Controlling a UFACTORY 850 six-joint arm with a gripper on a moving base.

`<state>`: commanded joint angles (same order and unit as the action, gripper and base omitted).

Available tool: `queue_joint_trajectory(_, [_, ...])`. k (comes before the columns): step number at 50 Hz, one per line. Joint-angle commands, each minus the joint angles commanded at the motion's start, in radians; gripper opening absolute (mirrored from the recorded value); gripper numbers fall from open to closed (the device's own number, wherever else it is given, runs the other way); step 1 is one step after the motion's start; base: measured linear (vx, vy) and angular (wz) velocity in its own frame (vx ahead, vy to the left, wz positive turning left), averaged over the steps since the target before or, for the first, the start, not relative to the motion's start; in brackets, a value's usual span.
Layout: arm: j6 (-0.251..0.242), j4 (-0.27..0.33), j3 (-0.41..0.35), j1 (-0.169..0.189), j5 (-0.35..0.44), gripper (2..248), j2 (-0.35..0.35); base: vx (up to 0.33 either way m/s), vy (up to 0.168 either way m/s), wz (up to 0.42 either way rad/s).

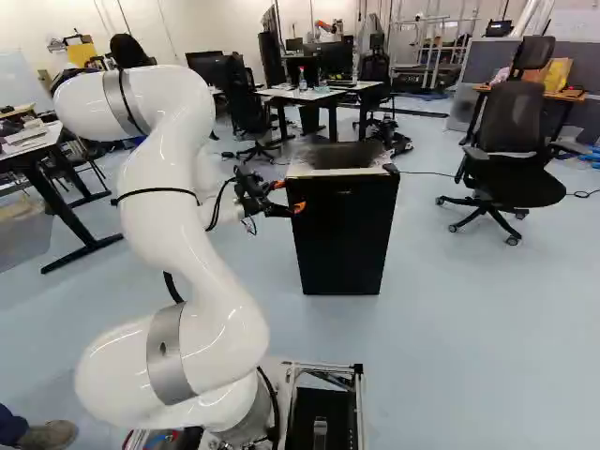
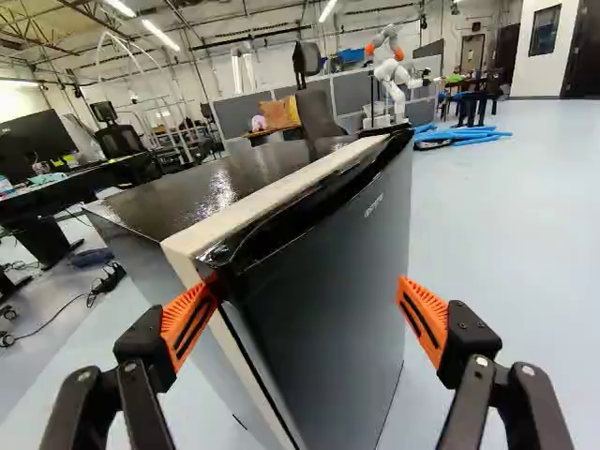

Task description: Grab a drink from the fridge

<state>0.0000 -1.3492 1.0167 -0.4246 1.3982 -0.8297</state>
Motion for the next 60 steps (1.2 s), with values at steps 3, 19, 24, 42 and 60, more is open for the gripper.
queue_joint_trajectory(3, [0.000,-0.006,0.000,0.000,0.002,247,0.000,0.000,0.000,0.000])
queue_joint_trajectory(19, [0.000,-0.040,0.000,0.000,0.011,247,0.000,0.000,0.000,0.000])
queue_joint_trajectory(24, [0.000,-0.051,0.000,0.000,0.014,247,0.000,0.000,0.000,0.000])
queue_joint_trajectory(42, [0.000,-0.090,-0.006,-0.008,0.026,247,0.003,0.000,0.000,0.000])
queue_joint_trajectory(60, [0.000,-0.131,-0.025,-0.022,0.037,247,0.012,0.000,0.000,0.000])
